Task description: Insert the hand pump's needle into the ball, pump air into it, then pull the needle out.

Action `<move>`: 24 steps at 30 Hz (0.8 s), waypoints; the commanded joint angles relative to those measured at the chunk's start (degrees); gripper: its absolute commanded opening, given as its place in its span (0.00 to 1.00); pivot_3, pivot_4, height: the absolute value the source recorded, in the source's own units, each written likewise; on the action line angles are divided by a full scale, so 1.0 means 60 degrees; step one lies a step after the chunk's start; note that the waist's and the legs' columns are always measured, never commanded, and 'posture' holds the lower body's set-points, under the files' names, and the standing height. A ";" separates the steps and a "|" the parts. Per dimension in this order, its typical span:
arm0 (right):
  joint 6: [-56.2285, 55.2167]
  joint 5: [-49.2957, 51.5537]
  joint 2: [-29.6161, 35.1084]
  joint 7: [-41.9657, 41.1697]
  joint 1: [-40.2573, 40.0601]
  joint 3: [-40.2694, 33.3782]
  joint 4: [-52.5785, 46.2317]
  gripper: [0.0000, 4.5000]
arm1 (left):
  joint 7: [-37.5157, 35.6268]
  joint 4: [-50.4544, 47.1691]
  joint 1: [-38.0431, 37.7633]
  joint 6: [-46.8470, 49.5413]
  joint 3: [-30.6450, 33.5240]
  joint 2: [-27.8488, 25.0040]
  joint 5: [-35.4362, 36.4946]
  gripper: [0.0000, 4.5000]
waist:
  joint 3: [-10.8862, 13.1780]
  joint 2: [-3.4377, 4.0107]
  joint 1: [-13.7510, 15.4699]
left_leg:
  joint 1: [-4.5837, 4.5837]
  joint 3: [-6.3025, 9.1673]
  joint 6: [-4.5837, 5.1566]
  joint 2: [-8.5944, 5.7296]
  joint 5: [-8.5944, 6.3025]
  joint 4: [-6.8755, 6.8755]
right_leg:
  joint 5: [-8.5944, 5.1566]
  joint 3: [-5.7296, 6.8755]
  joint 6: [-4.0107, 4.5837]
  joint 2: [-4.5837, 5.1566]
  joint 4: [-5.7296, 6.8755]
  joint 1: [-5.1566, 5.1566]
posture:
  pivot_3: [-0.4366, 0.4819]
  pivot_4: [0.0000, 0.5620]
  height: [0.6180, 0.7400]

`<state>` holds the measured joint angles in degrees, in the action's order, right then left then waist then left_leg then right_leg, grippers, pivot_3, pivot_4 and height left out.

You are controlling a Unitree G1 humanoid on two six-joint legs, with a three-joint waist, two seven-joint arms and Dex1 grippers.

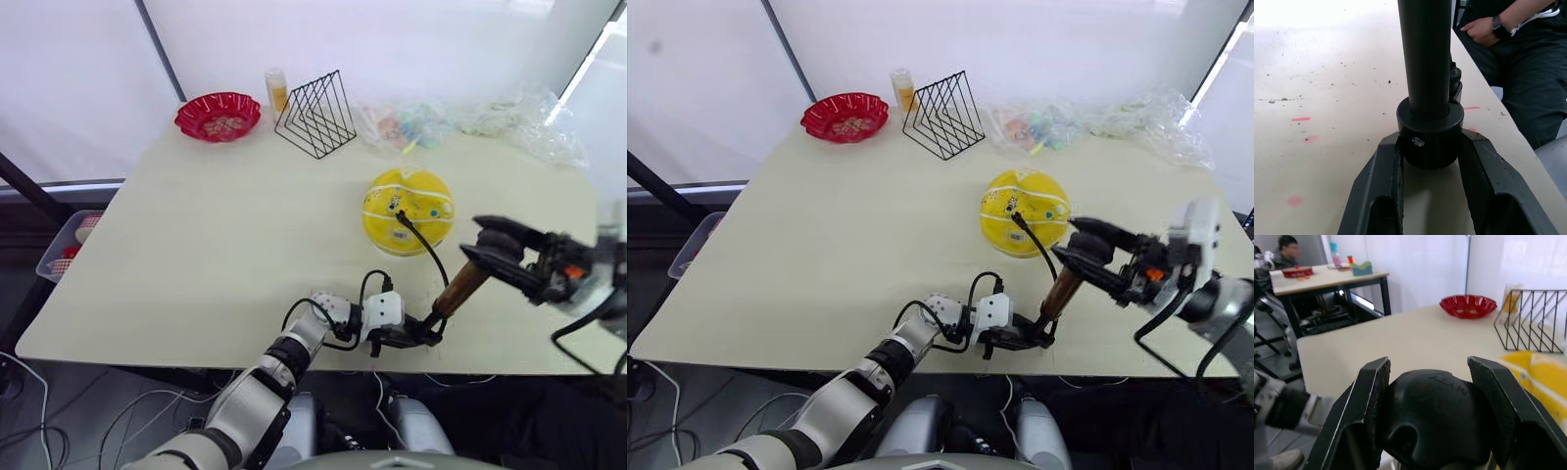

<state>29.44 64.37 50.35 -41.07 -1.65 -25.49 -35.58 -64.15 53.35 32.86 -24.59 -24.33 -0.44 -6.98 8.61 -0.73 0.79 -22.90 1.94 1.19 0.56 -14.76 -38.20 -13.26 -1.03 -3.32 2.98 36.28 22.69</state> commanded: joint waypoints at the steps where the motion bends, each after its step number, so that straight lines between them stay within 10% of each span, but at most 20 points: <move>1: 0.0294 0.0785 0.0419 0.0535 0.0450 -0.1187 -0.0098 0.47 | -0.0500 0.0276 -0.0439 0.0145 -0.0483 -0.0086 -0.0350 0.24 | 0.0000 0.0000 0.0003 | -0.0002 -0.0002 0.0001 -0.0001 0.0000 0.0002 | 0.0001 0.0002 0.0001 0.0000 -0.0006 -0.0001 | 0.48 0.27 1.00; 13: 0.1225 0.2246 0.1243 0.1201 0.1604 -0.1993 0.0085 0.47 | -0.0391 0.0231 -0.0501 0.0141 -0.0492 -0.0115 -0.0426 0.24 | 0.0011 -0.0008 0.0009 | -0.0020 0.0006 0.0027 0.0000 -0.0016 0.0002 | 0.0006 -0.0014 -0.0004 0.0011 -0.0045 0.0000 | 0.48 0.27 1.00; 24: -0.0490 -0.1935 -0.1296 0.0506 -0.1192 0.0723 -0.0775 0.47 | 0.0124 0.0569 -0.0299 0.0238 -0.0506 -0.0084 -0.0646 0.24 | -0.0059 0.0010 -0.0014 | 0.0025 0.0007 0.0030 0.0006 -0.0017 -0.0011 | -0.0012 -0.0005 -0.0052 0.0000 -0.0046 -0.0038 | 0.48 0.27 1.00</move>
<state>28.07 57.93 43.35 -37.29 -6.98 -23.75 -40.42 -63.67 53.56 32.90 -24.47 -25.34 -0.47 -8.32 8.25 -0.66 0.71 -22.74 1.96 1.37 0.60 -14.86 -38.31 -13.31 -1.11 -3.67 2.98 36.01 22.46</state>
